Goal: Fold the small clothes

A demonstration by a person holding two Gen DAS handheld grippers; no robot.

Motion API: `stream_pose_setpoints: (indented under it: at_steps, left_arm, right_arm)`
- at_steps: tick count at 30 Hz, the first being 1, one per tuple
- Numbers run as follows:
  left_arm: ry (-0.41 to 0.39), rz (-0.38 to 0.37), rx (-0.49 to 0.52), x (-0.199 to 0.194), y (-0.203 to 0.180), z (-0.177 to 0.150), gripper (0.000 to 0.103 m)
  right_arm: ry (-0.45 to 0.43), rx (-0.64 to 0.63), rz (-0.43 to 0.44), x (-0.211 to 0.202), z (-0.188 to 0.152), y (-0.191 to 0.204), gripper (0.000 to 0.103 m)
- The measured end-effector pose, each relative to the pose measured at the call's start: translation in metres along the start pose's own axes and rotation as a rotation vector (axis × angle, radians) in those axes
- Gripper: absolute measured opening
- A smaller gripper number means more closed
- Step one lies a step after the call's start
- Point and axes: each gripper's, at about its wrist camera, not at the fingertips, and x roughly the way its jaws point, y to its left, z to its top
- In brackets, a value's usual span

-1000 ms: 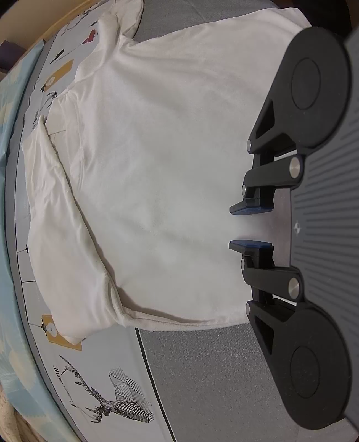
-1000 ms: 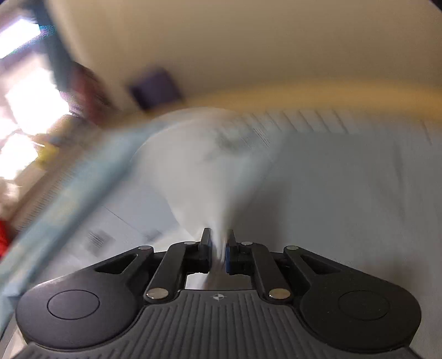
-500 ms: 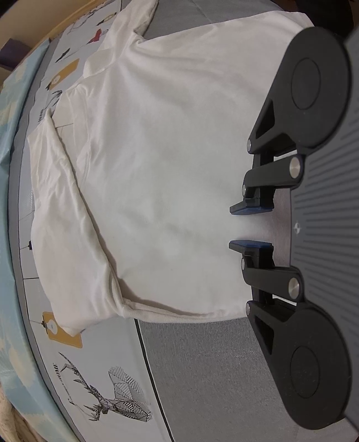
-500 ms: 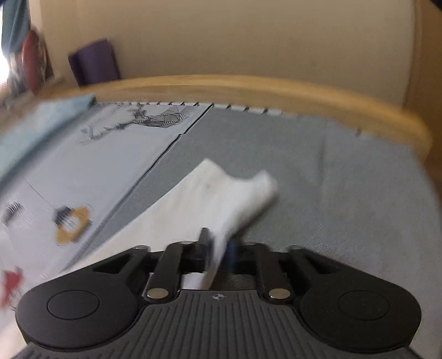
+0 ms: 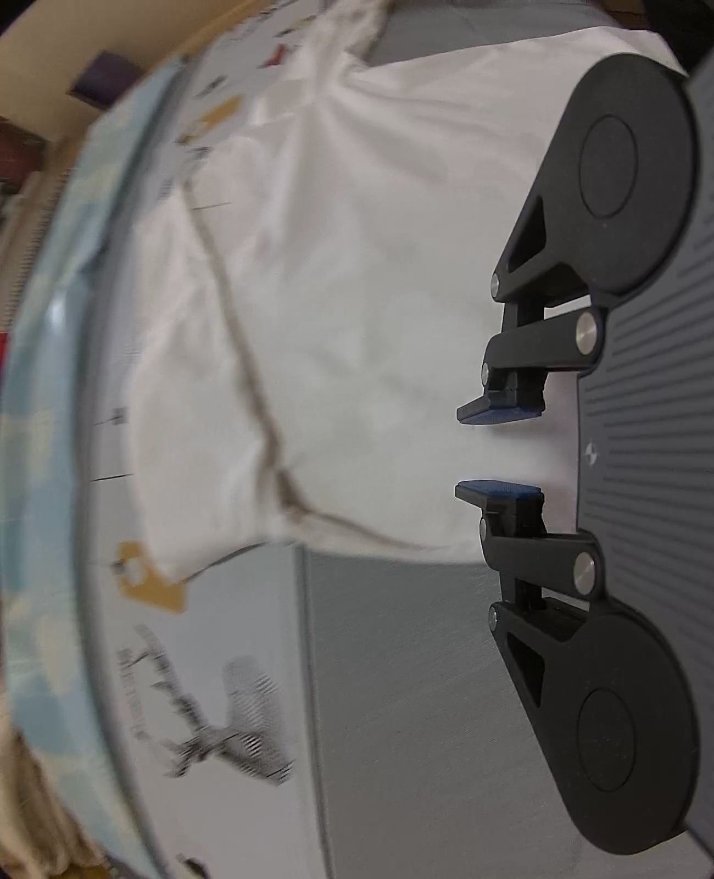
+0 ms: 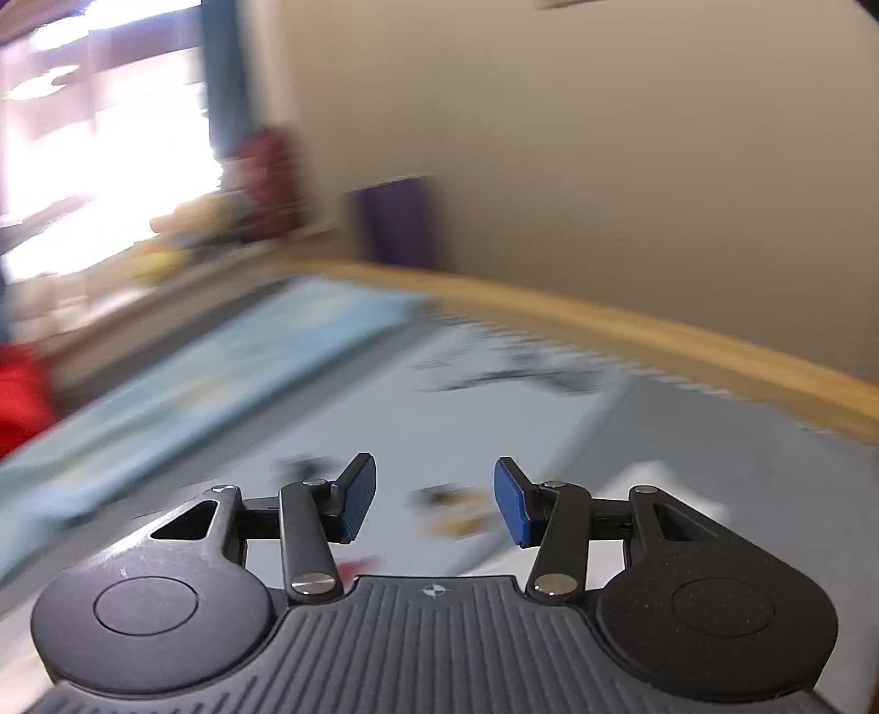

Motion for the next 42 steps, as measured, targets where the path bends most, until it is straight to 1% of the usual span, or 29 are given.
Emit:
stream_pose_setpoints:
  at_steps: [2,4,6,8,9,10,11,12,13,14,16,17,18,20,21,22,23,27,30,32,34,36,37,38,39,40,41,42]
  left_arm:
    - [-0.059,-0.002,-0.008,-0.008,0.002,0.001,0.024]
    - [-0.116,-0.004,-0.014,-0.016,0.002,0.002,0.024]
    - [-0.169,-0.01,-0.008,-0.025,-0.001,0.003,0.024]
    - [-0.204,-0.014,0.005,-0.031,-0.005,0.005,0.024]
    - [-0.219,-0.018,0.011,-0.034,-0.008,0.006,0.021]
    - [-0.232,-0.019,0.019,-0.037,-0.011,0.006,0.016]
    - [-0.242,-0.015,0.033,-0.038,-0.015,0.007,0.014]
    - [-0.248,-0.012,0.045,-0.038,-0.019,0.007,0.013]
    - [-0.253,-0.013,0.05,-0.037,-0.022,0.009,0.013]
    - [-0.254,-0.013,0.053,-0.035,-0.026,0.013,0.013]
    - [-0.26,-0.01,0.059,-0.027,-0.035,0.026,0.013]
    - [-0.27,-0.01,0.073,-0.023,-0.041,0.033,0.013]
    - [-0.281,-0.013,0.091,-0.018,-0.048,0.042,0.013]
    - [-0.297,-0.027,0.12,-0.005,-0.066,0.062,0.013]
    - [-0.298,-0.039,0.128,0.002,-0.073,0.071,0.013]
    - [-0.298,-0.05,0.137,0.011,-0.083,0.082,0.013]
    - [-0.298,-0.059,0.15,0.02,-0.093,0.092,0.013]
    - [-0.288,-0.093,0.206,0.068,-0.141,0.13,0.013]
    - [-0.263,-0.125,0.222,0.107,-0.174,0.151,0.015]
    - [-0.243,-0.123,0.232,0.136,-0.196,0.162,0.016]
    - [-0.207,-0.123,0.237,0.163,-0.212,0.171,0.026]
    - [-0.19,-0.099,0.241,0.183,-0.22,0.177,0.032]
    - [-0.174,-0.081,0.246,0.193,-0.223,0.18,0.032]
    - [-0.163,-0.057,0.256,0.201,-0.224,0.182,0.031]
    - [-0.171,-0.041,0.265,0.201,-0.222,0.183,0.015]
    - [-0.175,-0.035,0.272,0.2,-0.217,0.185,0.008]
    - [-0.176,-0.05,0.271,0.196,-0.21,0.187,0.003]
    - [-0.189,-0.058,0.267,0.188,-0.2,0.188,0.003]
  right_arm:
    - [0.029,-0.027,0.124,-0.028,0.003,0.028,0.05]
    - [0.082,-0.061,0.254,-0.06,0.0,0.058,0.05]
    - [0.141,-0.058,0.351,-0.085,-0.009,0.078,0.05]
    - [0.211,-0.009,0.423,-0.1,-0.028,0.09,0.05]
    - [0.265,0.01,0.463,-0.101,-0.044,0.096,0.05]
    - [0.297,0.01,0.491,-0.101,-0.058,0.102,0.049]
    - [0.326,-0.008,0.511,-0.099,-0.075,0.11,0.047]
    - [0.39,-0.063,0.494,-0.09,-0.096,0.119,0.04]
    - [0.457,-0.102,0.455,-0.082,-0.111,0.125,0.037]
    - [0.511,-0.115,0.434,-0.074,-0.124,0.129,0.035]
    - [0.6,-0.112,0.399,-0.053,-0.142,0.131,0.035]
    - [0.639,-0.066,0.394,-0.045,-0.147,0.13,0.035]
    - [0.667,-0.062,0.374,-0.035,-0.154,0.129,0.035]
    - [0.738,-0.099,0.346,-0.02,-0.168,0.13,0.034]
    - [0.782,-0.114,0.3,-0.012,-0.176,0.128,0.026]
    - [0.79,-0.092,0.276,-0.009,-0.179,0.123,0.023]
    - [0.794,-0.066,0.272,-0.008,-0.178,0.121,0.023]
    - [0.811,-0.058,0.244,-0.009,-0.17,0.125,0.023]
    - [0.826,-0.057,0.234,-0.003,-0.172,0.127,0.023]
    - [0.834,-0.063,0.228,0.0,-0.174,0.126,0.023]
    - [0.848,-0.061,0.225,0.009,-0.175,0.124,0.024]
    - [0.86,-0.052,0.225,0.015,-0.176,0.127,0.024]
    - [0.865,-0.054,0.227,0.017,-0.176,0.127,0.024]
    - [0.869,-0.057,0.229,0.018,-0.176,0.127,0.025]
    - [0.872,-0.062,0.232,0.018,-0.176,0.128,0.025]
    - [0.876,-0.067,0.235,0.019,-0.176,0.128,0.025]
    - [0.88,-0.069,0.238,0.021,-0.176,0.129,0.025]
    - [0.883,-0.068,0.24,0.022,-0.175,0.129,0.024]
